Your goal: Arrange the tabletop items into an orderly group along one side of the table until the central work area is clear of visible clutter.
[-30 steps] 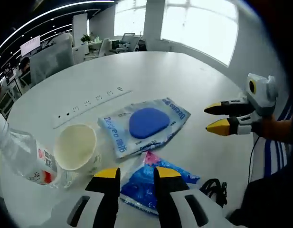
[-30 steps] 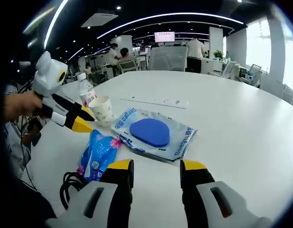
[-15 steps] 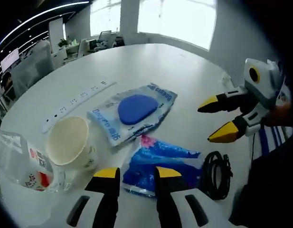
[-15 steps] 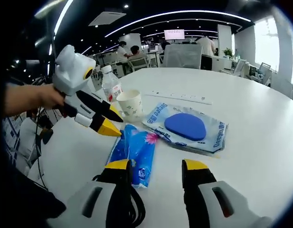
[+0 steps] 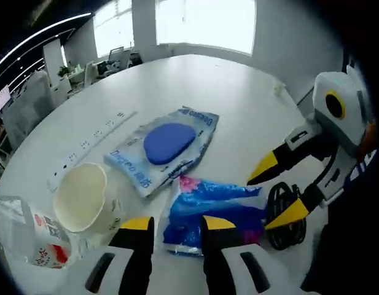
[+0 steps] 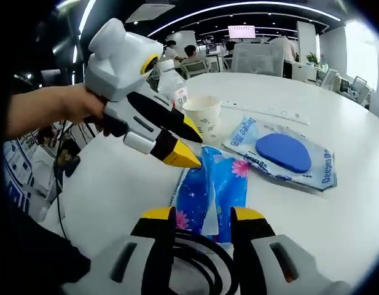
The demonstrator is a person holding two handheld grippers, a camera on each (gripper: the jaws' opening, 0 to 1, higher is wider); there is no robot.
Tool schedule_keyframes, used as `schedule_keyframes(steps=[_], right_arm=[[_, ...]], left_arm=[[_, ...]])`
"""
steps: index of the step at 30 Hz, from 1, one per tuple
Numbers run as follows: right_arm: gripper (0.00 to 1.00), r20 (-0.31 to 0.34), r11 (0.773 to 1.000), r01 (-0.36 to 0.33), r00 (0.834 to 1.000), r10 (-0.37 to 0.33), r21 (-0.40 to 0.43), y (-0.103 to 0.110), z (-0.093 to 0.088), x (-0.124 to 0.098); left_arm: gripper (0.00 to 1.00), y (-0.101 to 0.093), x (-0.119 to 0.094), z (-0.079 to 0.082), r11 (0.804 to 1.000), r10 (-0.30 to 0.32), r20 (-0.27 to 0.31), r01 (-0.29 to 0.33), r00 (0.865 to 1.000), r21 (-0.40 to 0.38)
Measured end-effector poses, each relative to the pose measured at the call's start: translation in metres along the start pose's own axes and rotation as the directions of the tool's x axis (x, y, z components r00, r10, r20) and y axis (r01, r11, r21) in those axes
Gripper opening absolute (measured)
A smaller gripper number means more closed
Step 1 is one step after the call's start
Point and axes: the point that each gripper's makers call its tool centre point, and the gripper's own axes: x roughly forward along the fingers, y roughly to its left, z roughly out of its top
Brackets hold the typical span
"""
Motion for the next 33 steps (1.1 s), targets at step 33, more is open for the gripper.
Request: schedule_keyframes(steps=[33], right_arm=[[0.00,-0.016,0.999,0.027,1.000,-0.027,-0.027,0.000,0.002,-0.004]], left_arm=[[0.00,0.005,-0.013,-0.003,0.996,0.006,0.010,-0.007,1.000,0.088]])
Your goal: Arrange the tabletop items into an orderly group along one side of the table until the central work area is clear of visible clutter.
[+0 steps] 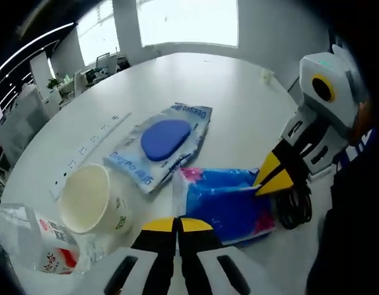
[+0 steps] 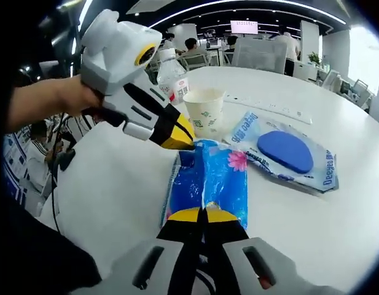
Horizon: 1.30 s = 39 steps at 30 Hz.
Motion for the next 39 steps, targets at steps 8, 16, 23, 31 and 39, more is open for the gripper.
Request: schedule_keyframes(steps=[8,16,23,31,39], right_arm=[[0.00,0.073,0.999,0.012,0.997,-0.008,-0.052,0.005,0.018,-0.014],[0.00,0.125,0.997,0.005,0.992,0.005,-0.079,0.009,0.038,-0.021],[0.00,0.185,0.992,-0.014,0.982,0.038,-0.129,0.021,0.068,-0.025],[0.00,0.209,0.977,-0.036,0.975,0.082,-0.212,0.032,0.087,-0.035],[0.00,0.186,0.966,-0.054,0.977,0.103,-0.253,0.029,0.072,-0.042]], left_arm=[[0.00,0.000,-0.033,0.009,0.996,0.083,0.040,-0.082,0.996,-0.032],[0.00,0.004,-0.065,0.009,0.982,0.164,0.065,-0.156,0.984,-0.109],[0.00,0.019,-0.092,0.004,0.959,0.243,0.081,-0.226,0.967,-0.173],[0.00,0.016,-0.112,-0.001,0.933,0.288,0.089,-0.258,0.954,-0.250],[0.00,-0.008,-0.106,-0.009,0.919,0.269,0.088,-0.229,0.959,-0.321]])
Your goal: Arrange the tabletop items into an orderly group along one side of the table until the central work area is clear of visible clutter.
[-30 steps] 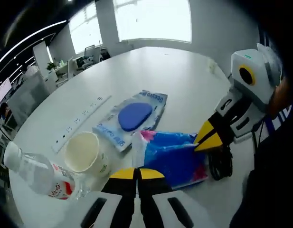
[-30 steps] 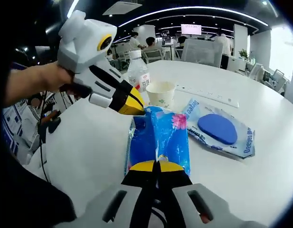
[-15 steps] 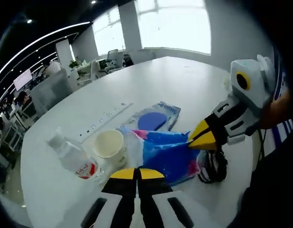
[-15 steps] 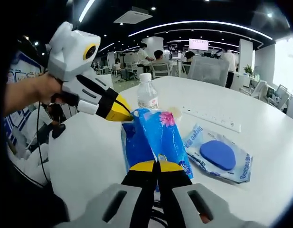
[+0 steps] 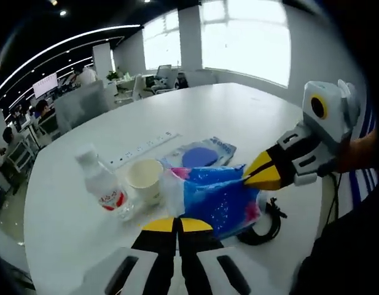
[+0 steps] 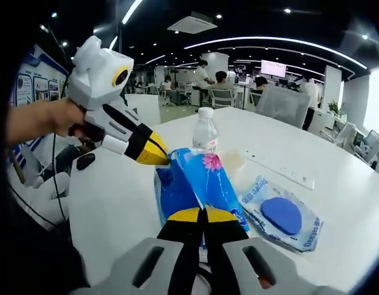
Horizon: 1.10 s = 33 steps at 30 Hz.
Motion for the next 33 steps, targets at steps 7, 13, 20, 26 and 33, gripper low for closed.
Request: schedule_keyframes(steps=[7,13,20,26,33], right_arm=[[0.00,-0.052,0.999,-0.045,0.998,0.044,-0.026,0.005,-0.024,-0.013],[0.00,-0.082,0.998,-0.061,0.995,0.059,-0.019,0.006,-0.039,-0.016],[0.00,-0.120,0.997,-0.076,0.990,0.076,0.003,0.012,-0.060,-0.019],[0.00,-0.130,0.998,-0.063,0.989,0.066,0.022,0.014,-0.073,-0.022],[0.00,-0.145,0.999,-0.048,0.988,0.048,-0.001,0.018,-0.082,-0.021]], left_arm=[[0.00,-0.028,0.004,-0.018,0.998,-0.032,-0.021,0.031,0.999,-0.059],[0.00,-0.046,0.002,-0.032,0.992,-0.043,-0.038,0.038,0.998,-0.118],[0.00,-0.067,0.003,-0.053,0.981,-0.056,-0.054,0.045,0.997,-0.188],[0.00,-0.074,0.011,-0.067,0.952,-0.054,-0.044,0.038,0.998,-0.303],[0.00,-0.077,0.015,-0.078,0.947,-0.034,-0.053,0.015,0.998,-0.322]])
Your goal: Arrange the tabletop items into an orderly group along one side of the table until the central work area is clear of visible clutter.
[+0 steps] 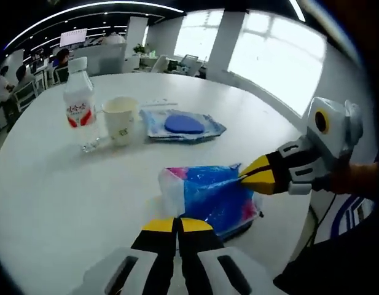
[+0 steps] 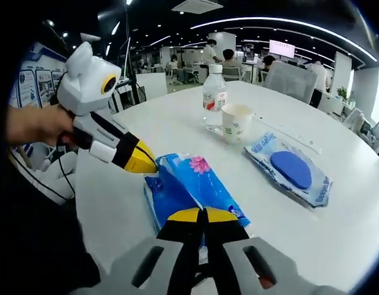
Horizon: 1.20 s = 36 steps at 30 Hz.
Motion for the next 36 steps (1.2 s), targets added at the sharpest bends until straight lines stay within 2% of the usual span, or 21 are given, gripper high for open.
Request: schedule_keyframes(steps=[2,3,5,8,15,21,25,32,34,36], right_arm=[[0.00,-0.005,1.000,0.010,1.000,-0.010,-0.018,-0.001,-0.002,0.000],[0.00,-0.001,0.999,0.008,1.000,-0.008,-0.037,0.000,-0.001,-0.001],[0.00,-0.001,0.999,0.021,1.000,-0.021,-0.033,-0.001,-0.001,-0.002],[0.03,0.017,0.999,0.040,0.999,-0.039,-0.032,-0.005,0.002,-0.005],[0.25,0.066,0.993,0.112,0.991,-0.114,0.032,-0.015,0.007,-0.022],[0.27,0.050,0.984,0.160,0.985,-0.165,0.079,-0.020,-0.008,-0.031],[0.34,0.022,0.964,0.209,0.976,-0.216,0.163,-0.025,-0.021,-0.034],[0.29,0.000,0.941,0.193,0.980,-0.200,0.279,-0.015,-0.035,-0.026],[0.29,-0.007,0.932,0.172,0.984,-0.179,0.320,-0.007,-0.036,-0.022],[0.26,-0.019,0.927,0.164,0.986,-0.167,0.338,-0.004,-0.039,-0.019]], left_arm=[[0.00,-0.001,0.000,-0.002,1.000,-0.002,0.006,0.002,1.000,-0.004],[0.00,0.000,0.002,0.000,1.000,0.002,0.031,-0.003,1.000,0.026],[0.00,-0.002,0.003,-0.005,0.999,-0.009,0.010,0.009,1.000,0.036],[0.01,-0.005,0.000,-0.004,0.998,-0.013,0.023,0.012,1.000,0.054],[0.12,0.001,0.000,-0.003,0.998,-0.017,0.038,0.014,0.999,0.063],[0.15,0.006,0.002,-0.004,0.997,-0.019,0.036,0.017,0.999,0.071],[0.15,0.005,0.004,-0.005,0.997,-0.034,0.047,0.031,0.998,0.072],[0.17,0.004,0.011,-0.015,0.996,-0.054,0.028,0.052,0.998,0.072],[0.17,0.004,0.013,-0.013,0.995,-0.055,0.054,0.050,0.997,0.091],[0.15,0.003,0.016,-0.015,0.995,-0.066,0.045,0.062,0.997,0.080]])
